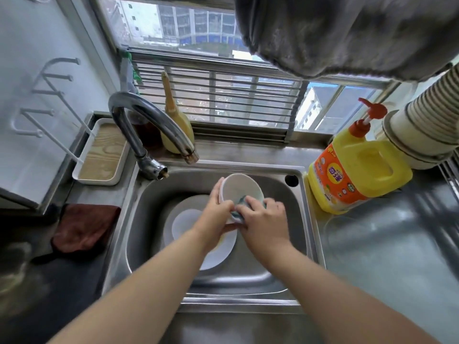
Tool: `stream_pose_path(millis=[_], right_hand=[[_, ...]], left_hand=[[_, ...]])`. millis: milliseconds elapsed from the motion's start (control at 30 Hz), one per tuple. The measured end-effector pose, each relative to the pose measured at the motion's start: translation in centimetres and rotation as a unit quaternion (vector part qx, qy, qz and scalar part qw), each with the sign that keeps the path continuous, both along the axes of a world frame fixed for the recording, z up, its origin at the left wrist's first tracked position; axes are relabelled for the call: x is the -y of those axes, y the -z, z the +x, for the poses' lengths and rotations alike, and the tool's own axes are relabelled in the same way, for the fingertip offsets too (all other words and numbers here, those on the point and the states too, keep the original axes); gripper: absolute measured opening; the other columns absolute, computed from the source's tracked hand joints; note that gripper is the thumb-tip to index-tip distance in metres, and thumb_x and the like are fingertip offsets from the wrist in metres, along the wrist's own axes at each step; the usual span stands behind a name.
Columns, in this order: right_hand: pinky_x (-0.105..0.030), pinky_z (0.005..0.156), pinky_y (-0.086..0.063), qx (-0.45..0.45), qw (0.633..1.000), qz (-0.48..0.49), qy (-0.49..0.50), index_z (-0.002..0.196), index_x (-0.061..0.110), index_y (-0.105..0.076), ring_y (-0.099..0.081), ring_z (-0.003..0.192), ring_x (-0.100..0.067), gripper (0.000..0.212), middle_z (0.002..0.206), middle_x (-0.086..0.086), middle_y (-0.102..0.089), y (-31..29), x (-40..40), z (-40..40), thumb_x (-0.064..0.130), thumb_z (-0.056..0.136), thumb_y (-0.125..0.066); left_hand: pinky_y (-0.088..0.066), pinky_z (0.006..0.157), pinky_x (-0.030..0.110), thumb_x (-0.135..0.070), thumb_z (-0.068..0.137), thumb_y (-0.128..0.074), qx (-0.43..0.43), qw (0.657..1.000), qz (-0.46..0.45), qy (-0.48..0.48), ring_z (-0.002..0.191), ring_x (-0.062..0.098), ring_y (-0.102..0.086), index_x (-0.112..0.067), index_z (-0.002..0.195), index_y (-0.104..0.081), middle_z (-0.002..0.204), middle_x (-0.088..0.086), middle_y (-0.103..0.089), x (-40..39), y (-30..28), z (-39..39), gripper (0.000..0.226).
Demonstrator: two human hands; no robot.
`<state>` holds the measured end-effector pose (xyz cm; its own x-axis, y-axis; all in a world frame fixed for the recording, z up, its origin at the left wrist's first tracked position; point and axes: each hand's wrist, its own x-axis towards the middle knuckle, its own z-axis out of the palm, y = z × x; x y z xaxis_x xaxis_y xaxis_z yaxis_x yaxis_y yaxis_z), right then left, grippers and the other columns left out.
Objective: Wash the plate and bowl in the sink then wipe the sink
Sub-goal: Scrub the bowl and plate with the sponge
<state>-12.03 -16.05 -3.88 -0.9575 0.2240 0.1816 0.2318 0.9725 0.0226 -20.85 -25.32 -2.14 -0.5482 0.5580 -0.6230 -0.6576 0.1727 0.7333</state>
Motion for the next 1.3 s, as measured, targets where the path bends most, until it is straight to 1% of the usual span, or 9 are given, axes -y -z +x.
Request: stream_pose_path(millis=[100, 267, 467, 667, 833, 900, 1067, 1200, 1300], right_hand=[[-0.036, 0.065, -0.048, -0.012, 0.998, -0.049, -0.045, 0.097, 0.034, -0.072, -0.063, 0.071, -0.028, 0.047, 0.103, 0.003, -0.071, 1.1, -0.2, 0.9, 0.043, 0.052, -0.085], [-0.042, 0.085, -0.040, -0.029, 0.945, 0.159, -0.283, 0.101, 0.026, -0.068, -0.060, 0.090, -0.033, 0.029, 0.120, -0.004, -0.064, -0.6, -5.3, 0.7, 0.018, 0.076, -0.057], [-0.033, 0.070, -0.042, -0.033, 0.999, -0.002, 0.021, 0.085, 0.031, -0.072, -0.060, 0.071, -0.028, 0.035, 0.096, 0.007, -0.071, -0.6, -0.2, -0.8, 0.031, 0.051, -0.083], [-0.040, 0.083, -0.042, -0.031, 0.962, 0.128, -0.239, 0.103, 0.027, -0.066, -0.058, 0.090, -0.030, 0.030, 0.118, -0.001, -0.064, -0.8, -4.8, 1.7, 0.025, 0.073, -0.064], [-0.034, 0.072, -0.040, -0.061, 0.998, 0.001, 0.009, 0.086, 0.030, -0.071, -0.059, 0.073, -0.028, 0.030, 0.096, 0.007, -0.070, -2.0, -0.2, -0.8, 0.035, 0.058, -0.080], [-0.033, 0.070, -0.044, -0.060, 0.998, -0.017, 0.001, 0.088, 0.033, -0.072, -0.059, 0.074, -0.026, 0.034, 0.097, 0.009, -0.070, -1.6, -0.3, -0.9, 0.039, 0.056, -0.082], [-0.037, 0.080, -0.045, -0.029, 0.975, 0.114, -0.187, 0.102, 0.026, -0.070, -0.061, 0.085, -0.030, 0.041, 0.114, -0.002, -0.067, -2.2, -4.5, 1.1, 0.033, 0.062, -0.077], [-0.032, 0.066, -0.046, -0.044, 0.999, -0.011, 0.009, 0.088, 0.030, -0.073, -0.058, 0.067, -0.026, 0.035, 0.089, 0.008, -0.070, -2.7, -0.3, -1.1, 0.041, 0.056, -0.083], [-0.035, 0.072, -0.046, -0.041, 0.998, -0.036, -0.034, 0.096, 0.032, -0.072, -0.060, 0.076, -0.028, 0.030, 0.099, 0.006, -0.070, -2.4, -0.8, -1.0, 0.045, 0.069, -0.067]], left_hand=[[-0.058, 0.065, 0.043, -0.002, 0.087, -0.033, -0.039, 0.996, -0.066, 0.045, 0.091, 0.027, -0.059, -0.042, 0.129, -0.045, 0.120, 0.012, -0.052, 0.6, -0.1, -0.6, 0.059], [-0.056, 0.070, 0.043, -0.005, 0.087, -0.040, 0.009, 0.958, -0.070, 0.277, 0.092, 0.032, -0.064, -0.036, 0.116, -0.055, 0.112, 0.016, -0.059, 2.3, -2.3, -5.0, 0.044], [-0.056, 0.061, 0.032, 0.000, 0.087, -0.039, -0.016, 0.999, 0.035, 0.006, 0.096, 0.024, -0.061, -0.044, 0.136, -0.037, 0.123, 0.011, -0.056, -0.3, -0.4, -0.4, 0.065], [-0.056, 0.080, 0.047, -0.012, 0.070, -0.045, 0.003, 0.974, -0.003, 0.225, 0.098, 0.032, -0.064, -0.034, 0.117, -0.059, 0.111, 0.015, -0.063, 2.5, -1.1, -4.1, 0.053], [-0.055, 0.061, 0.031, -0.006, 0.074, -0.048, -0.040, 0.997, 0.070, -0.004, 0.089, 0.020, -0.063, -0.039, 0.134, -0.043, 0.114, 0.008, -0.061, -0.1, -1.1, -0.6, 0.068], [-0.055, 0.058, 0.032, 0.000, 0.083, -0.040, -0.047, 0.998, 0.046, -0.020, 0.089, 0.022, -0.063, -0.036, 0.132, -0.046, 0.115, 0.011, -0.061, -0.1, -0.9, 0.1, 0.061], [-0.055, 0.078, 0.042, -0.009, 0.080, -0.043, -0.005, 0.978, 0.026, 0.205, 0.087, 0.027, -0.066, -0.034, 0.116, -0.058, 0.102, 0.012, -0.065, 2.7, -2.2, -3.9, 0.047], [-0.055, 0.064, 0.032, -0.005, 0.083, -0.049, -0.045, 0.996, 0.072, 0.001, 0.095, 0.021, -0.065, -0.035, 0.134, -0.045, 0.119, 0.009, -0.062, 0.5, -1.5, -1.1, 0.059], [-0.055, 0.059, 0.031, -0.001, 0.087, -0.039, -0.067, 0.996, 0.042, -0.027, 0.089, 0.022, -0.065, -0.031, 0.125, -0.054, 0.112, 0.010, -0.063, 0.6, -1.5, -0.4, 0.050]])
